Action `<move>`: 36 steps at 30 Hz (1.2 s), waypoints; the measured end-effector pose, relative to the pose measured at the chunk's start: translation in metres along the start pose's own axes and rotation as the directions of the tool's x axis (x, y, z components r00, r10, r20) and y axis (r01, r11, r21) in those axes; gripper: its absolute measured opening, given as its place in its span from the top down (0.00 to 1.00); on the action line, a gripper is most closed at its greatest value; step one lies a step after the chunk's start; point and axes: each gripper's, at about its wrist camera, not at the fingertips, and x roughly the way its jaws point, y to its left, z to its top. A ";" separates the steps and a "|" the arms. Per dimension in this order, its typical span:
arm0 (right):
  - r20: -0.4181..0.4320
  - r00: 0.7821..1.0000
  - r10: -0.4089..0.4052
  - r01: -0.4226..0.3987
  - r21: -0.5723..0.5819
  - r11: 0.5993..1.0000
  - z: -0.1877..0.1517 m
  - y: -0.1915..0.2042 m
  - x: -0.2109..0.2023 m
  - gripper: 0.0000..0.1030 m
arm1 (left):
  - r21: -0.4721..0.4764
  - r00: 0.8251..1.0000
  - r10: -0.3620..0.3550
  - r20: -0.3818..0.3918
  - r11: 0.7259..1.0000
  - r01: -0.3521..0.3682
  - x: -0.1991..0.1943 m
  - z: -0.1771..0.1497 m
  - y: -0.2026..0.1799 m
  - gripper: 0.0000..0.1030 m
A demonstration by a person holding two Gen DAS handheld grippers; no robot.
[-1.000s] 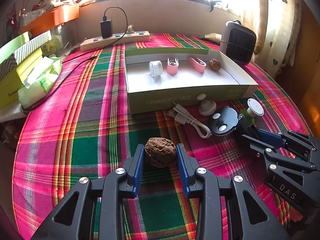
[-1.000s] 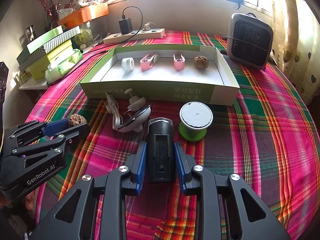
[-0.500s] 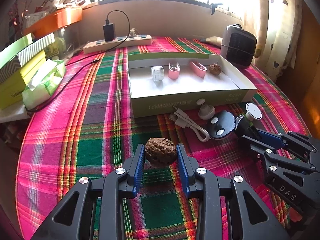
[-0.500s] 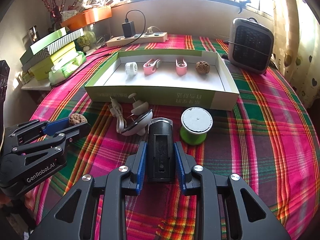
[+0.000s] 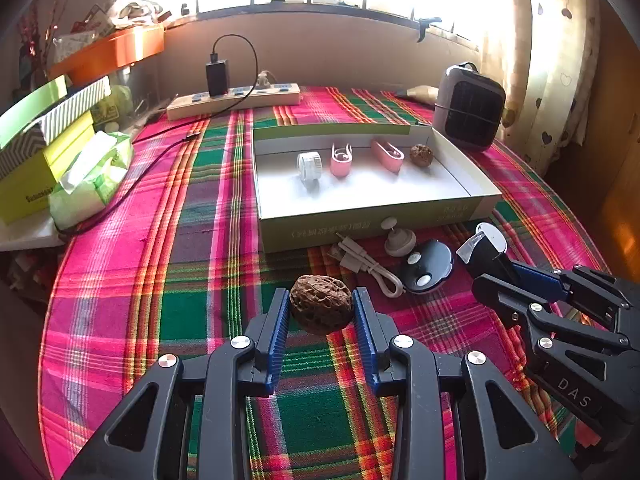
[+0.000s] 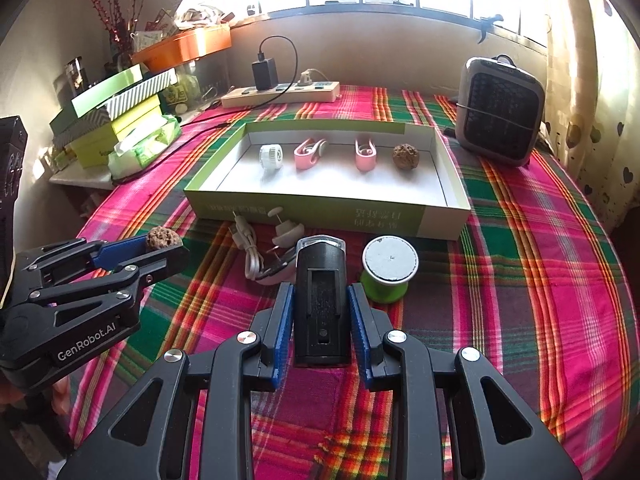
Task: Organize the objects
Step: 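Carry the walnut with the left tool while the right tool carries the black device into the box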
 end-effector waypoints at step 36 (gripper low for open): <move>0.010 1.000 0.028 -0.028 0.001 1.000 0.074 -0.024 0.014 0.72 | -0.017 1.000 -0.019 0.012 1.000 0.019 0.020 0.058 0.006 0.71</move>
